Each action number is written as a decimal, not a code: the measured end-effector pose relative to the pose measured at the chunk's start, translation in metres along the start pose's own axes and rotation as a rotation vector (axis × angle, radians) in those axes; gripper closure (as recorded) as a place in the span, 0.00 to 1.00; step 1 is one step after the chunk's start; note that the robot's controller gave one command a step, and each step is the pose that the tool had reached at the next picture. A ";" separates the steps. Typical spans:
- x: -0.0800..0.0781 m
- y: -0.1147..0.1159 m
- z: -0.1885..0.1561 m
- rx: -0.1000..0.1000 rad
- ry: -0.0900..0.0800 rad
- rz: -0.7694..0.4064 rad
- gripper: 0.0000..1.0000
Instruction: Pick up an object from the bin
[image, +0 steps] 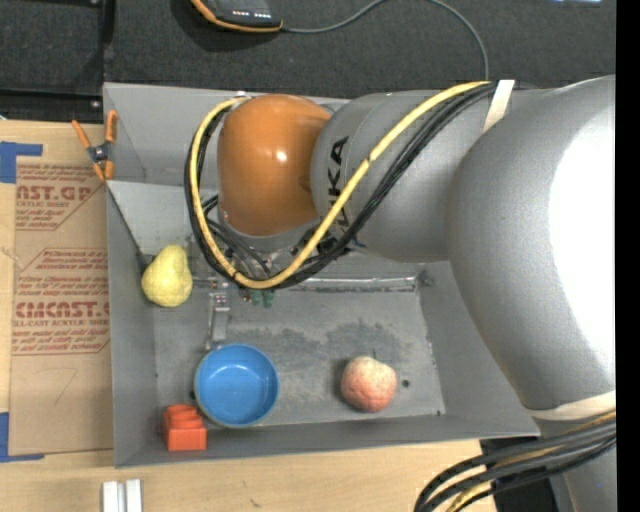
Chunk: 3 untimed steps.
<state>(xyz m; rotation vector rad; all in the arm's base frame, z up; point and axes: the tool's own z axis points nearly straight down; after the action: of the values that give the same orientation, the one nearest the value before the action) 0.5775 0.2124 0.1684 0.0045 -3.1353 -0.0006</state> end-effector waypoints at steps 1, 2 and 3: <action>-0.002 -0.001 -0.005 -0.002 -0.007 0.003 0.00; 0.059 -0.033 0.094 0.000 0.002 -0.410 0.00; 0.060 -0.040 0.047 -0.003 -0.011 -0.264 0.00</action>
Offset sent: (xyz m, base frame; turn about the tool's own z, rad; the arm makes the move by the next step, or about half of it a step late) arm -0.0618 -0.0347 -0.0984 -0.4346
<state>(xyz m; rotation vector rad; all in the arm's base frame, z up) 0.5178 0.1720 0.1222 0.4188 -3.1183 -0.0061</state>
